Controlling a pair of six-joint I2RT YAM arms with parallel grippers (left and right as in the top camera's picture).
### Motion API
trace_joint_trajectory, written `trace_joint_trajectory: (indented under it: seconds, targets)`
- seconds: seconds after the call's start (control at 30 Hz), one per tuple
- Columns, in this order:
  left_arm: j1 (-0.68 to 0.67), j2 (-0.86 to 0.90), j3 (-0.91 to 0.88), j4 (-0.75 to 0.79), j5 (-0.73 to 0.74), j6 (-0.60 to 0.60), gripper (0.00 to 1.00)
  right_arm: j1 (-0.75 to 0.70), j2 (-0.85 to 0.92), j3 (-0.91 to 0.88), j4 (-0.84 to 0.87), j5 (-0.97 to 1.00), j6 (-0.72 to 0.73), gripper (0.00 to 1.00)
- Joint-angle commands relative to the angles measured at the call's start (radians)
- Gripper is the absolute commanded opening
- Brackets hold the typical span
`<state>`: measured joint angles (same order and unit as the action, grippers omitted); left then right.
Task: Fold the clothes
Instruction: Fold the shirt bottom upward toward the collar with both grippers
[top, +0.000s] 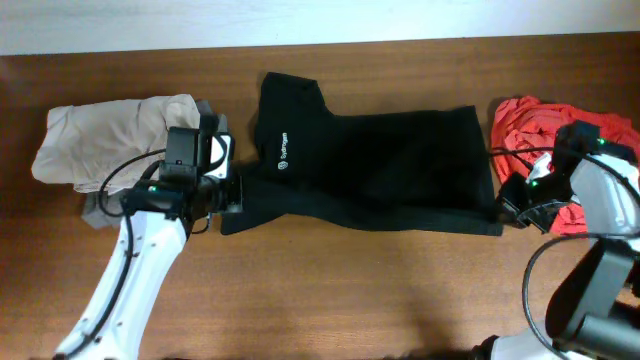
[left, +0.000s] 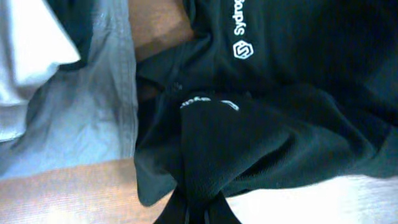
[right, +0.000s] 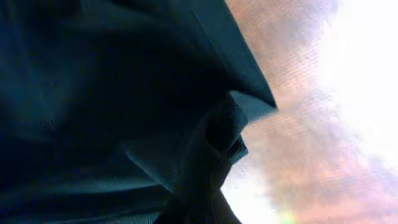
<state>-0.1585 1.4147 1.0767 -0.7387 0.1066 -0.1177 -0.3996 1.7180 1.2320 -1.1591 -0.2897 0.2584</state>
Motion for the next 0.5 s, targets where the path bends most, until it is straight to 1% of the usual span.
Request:
trace_joint_trajectory:
  seconds: [0.0, 0.13, 0.27, 0.47]
  targets:
    - [0.0, 0.073, 0.014, 0.011, 0.014, 0.076, 0.0, 0.001, 0.013, 0.018, 0.057, -0.06, 0.004, 0.04]
    - [0.0, 0.15, 0.014, 0.016, 0.039, 0.114, 0.0, 0.001, 0.013, 0.019, 0.111, -0.085, 0.004, 0.04]
    - [0.0, 0.208, 0.014, 0.065, 0.039, 0.135, 0.0, 0.001, 0.013, 0.019, 0.181, -0.108, 0.016, 0.04]
    - [0.0, 0.259, 0.014, 0.144, 0.027, 0.158, 0.0, 0.014, 0.045, 0.018, 0.277, -0.111, 0.084, 0.04]
